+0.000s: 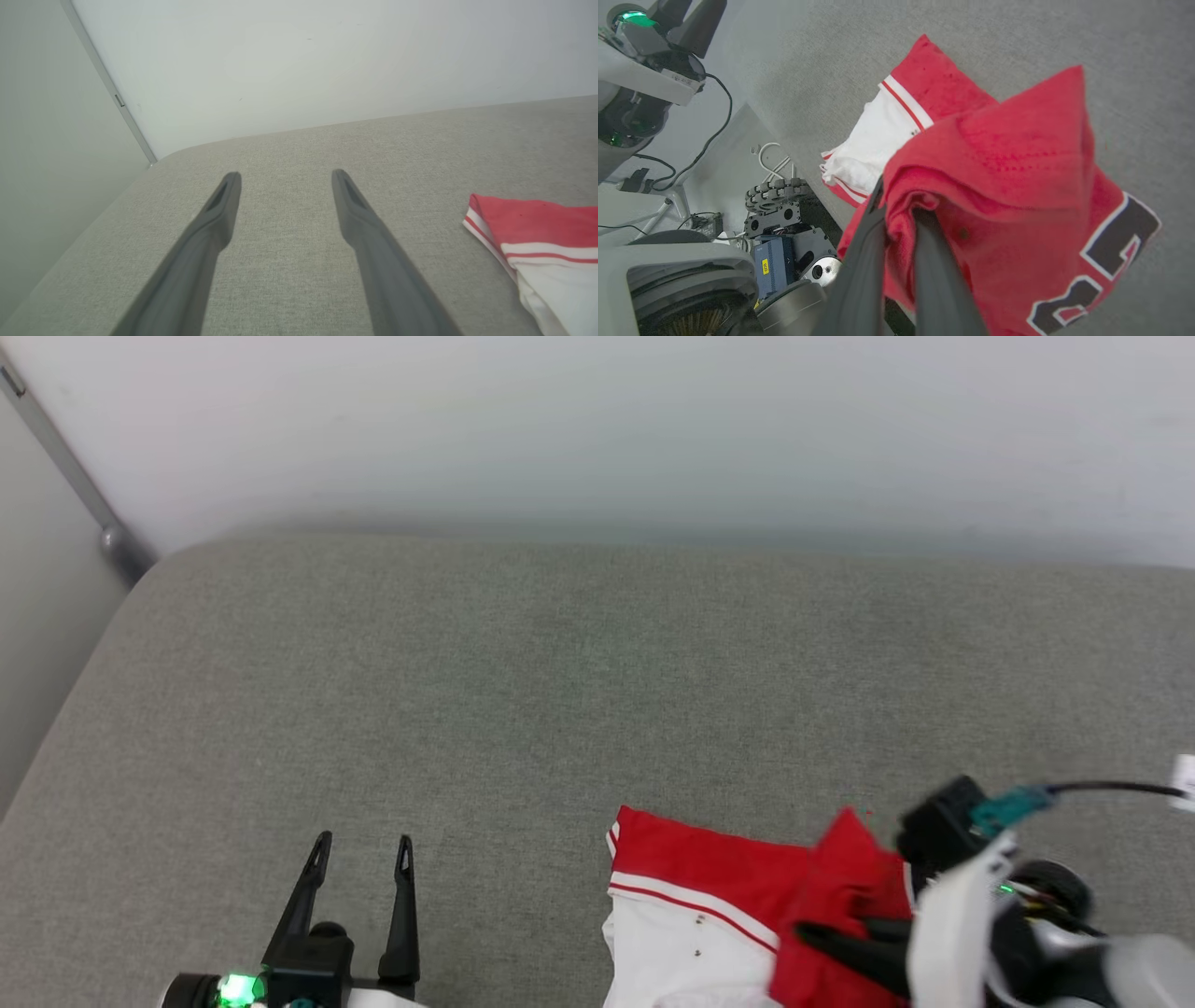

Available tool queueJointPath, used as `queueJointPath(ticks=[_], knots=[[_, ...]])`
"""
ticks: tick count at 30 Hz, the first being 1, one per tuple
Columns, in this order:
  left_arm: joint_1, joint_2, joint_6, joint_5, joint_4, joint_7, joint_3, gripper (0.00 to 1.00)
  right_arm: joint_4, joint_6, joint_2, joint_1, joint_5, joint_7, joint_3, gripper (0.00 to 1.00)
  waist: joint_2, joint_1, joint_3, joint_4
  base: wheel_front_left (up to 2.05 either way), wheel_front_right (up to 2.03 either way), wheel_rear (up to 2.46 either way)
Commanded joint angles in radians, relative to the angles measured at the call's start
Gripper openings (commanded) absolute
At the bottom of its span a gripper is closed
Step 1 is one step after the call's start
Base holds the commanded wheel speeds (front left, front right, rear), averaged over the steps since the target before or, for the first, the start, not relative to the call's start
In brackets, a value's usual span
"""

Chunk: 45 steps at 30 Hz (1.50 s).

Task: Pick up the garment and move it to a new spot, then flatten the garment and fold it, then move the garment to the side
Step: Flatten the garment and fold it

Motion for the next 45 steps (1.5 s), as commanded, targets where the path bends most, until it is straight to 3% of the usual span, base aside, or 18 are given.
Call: queueJointPath(ticks=[1, 7, 15, 16, 18, 24, 28, 32, 39, 45], knots=[[-0.018, -0.005, -0.003, 0.003, -0.002, -0.002, 0.001, 1.00, 0.014, 0.000, 0.024, -0.028, 0.001, -0.006, 0.020, 0.00, 0.0000, 0.0000, 0.012, 0.007, 0.00, 0.00, 0.00], [-0.055, -0.018, -0.012, 0.008, 0.002, -0.002, -0.008, 1.00, 0.221, 0.000, 0.130, -0.226, -0.049, -0.042, 0.221, 0.00, 0.0000, 0.0000, 0.058, 0.029, 0.00, 0.00, 0.00], [-0.076, -0.029, -0.015, 0.004, 0.016, -0.002, -0.004, 1.00, 0.521, 0.000, 0.161, -0.354, -0.096, -0.142, 0.449, 0.00, 0.0000, 0.0000, 0.084, 0.053, 0.00, 0.00, 0.00], [-0.074, -0.029, -0.013, 0.003, 0.017, -0.002, 0.000, 1.00, 0.533, 0.000, 0.165, -0.356, -0.082, -0.166, 0.458, 0.20, 0.0000, 0.0000, 0.082, 0.051, 0.00, 0.00, 0.00], [-0.062, -0.028, -0.010, 0.000, 0.017, -0.002, 0.009, 1.00, 0.532, 0.000, 0.154, -0.375, -0.071, -0.203, 0.487, 1.00, 0.0000, 0.0000, 0.076, 0.041, 0.00, 0.00, 0.00], [-0.027, -0.033, -0.004, -0.001, 0.017, -0.002, 0.026, 1.00, 0.411, 0.000, 0.051, -0.433, -0.107, -0.400, 0.513, 1.00, 0.0000, 0.0000, 0.042, 0.003, 0.00, 0.00, 0.00], [-0.007, -0.035, -0.005, 0.000, 0.015, -0.002, 0.033, 1.00, 0.356, 0.000, -0.012, -0.436, -0.192, -0.587, 0.400, 1.00, 0.0000, 0.0000, 0.019, -0.020, 0.00, 0.00, 0.00], [0.006, -0.037, -0.004, -0.003, 0.009, -0.002, 0.042, 1.00, 0.370, 0.000, -0.005, -0.371, -0.298, -0.755, 0.215, 1.00, 0.0000, 0.0000, -0.001, -0.042, 0.00, 0.00, 0.00], [0.028, -0.043, -0.015, -0.007, -0.002, -0.002, 0.043, 1.00, 0.427, 0.000, 0.126, -0.194, -0.510, -0.987, -0.136, 1.00, 0.0000, 0.0000, -0.025, -0.057, 0.00, 0.00, 0.00], [0.038, -0.045, -0.024, -0.007, -0.011, -0.002, 0.052, 1.00, 0.398, 0.000, 0.291, -0.011, -0.624, -1.049, -0.365, 1.00, 0.0000, 0.0000, -0.042, -0.047, 0.00, 0.00, 0.00]])
